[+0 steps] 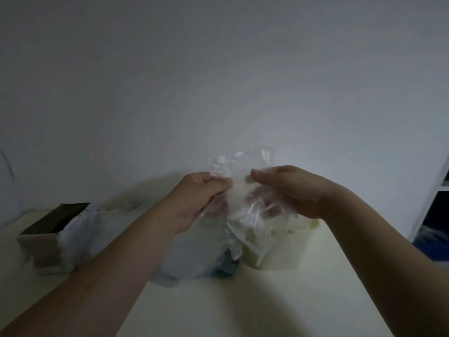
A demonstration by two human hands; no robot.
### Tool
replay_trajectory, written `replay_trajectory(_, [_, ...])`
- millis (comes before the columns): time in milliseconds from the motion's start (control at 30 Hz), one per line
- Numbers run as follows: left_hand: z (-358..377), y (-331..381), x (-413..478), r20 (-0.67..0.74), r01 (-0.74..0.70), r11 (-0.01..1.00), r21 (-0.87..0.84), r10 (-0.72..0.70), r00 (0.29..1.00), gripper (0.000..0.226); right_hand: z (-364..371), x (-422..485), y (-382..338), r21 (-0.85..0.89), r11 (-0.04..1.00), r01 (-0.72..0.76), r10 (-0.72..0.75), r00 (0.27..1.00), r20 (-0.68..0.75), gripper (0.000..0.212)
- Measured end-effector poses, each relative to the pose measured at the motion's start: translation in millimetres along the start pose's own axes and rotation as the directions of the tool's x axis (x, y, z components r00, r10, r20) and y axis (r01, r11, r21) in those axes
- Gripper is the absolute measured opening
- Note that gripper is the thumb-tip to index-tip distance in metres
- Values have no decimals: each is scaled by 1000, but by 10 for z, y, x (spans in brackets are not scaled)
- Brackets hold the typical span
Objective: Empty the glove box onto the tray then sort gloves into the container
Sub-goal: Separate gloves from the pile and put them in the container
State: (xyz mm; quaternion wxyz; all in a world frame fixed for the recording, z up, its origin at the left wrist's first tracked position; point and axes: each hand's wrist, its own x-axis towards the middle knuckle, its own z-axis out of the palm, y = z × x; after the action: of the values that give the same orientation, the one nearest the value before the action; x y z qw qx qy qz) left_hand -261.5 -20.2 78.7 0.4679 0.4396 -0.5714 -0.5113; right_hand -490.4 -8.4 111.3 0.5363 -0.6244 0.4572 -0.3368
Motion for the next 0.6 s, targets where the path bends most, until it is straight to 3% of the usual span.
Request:
replay_trajectory(100, [287, 81, 214, -28, -8, 999, 54, 10, 1000, 20, -191, -14, 43, -63, 998, 5, -10, 997, -76, 28])
replay_trajectory(267, [540, 84, 635, -30, 103, 984, 145, -100, 995, 40, -447, 242, 150, -202, 972, -120, 2, 863, -505, 10])
replay_trajectory(367, [565, -16, 852, -75, 117, 963, 243, -102, 992, 23, -567, 413, 183, -249, 954, -167, -17, 800, -600, 9])
replay_trajectory(467, [617, -210, 993, -157, 70, 944, 321, -20, 987, 16, -595, 631, 266, -283, 941, -186, -36, 776, -629, 29])
replay_trajectory(533, [656, -340, 1064, -161, 10, 882, 471, 75, 984, 32, -587, 691, 334, -504, 824, -259, -137, 772, -620, 54])
replay_trajectory(600, [694, -410, 1105, -117, -13, 780, 625, 110, 987, 45, -577, 640, 388, -764, 572, -297, -337, 765, -549, 68])
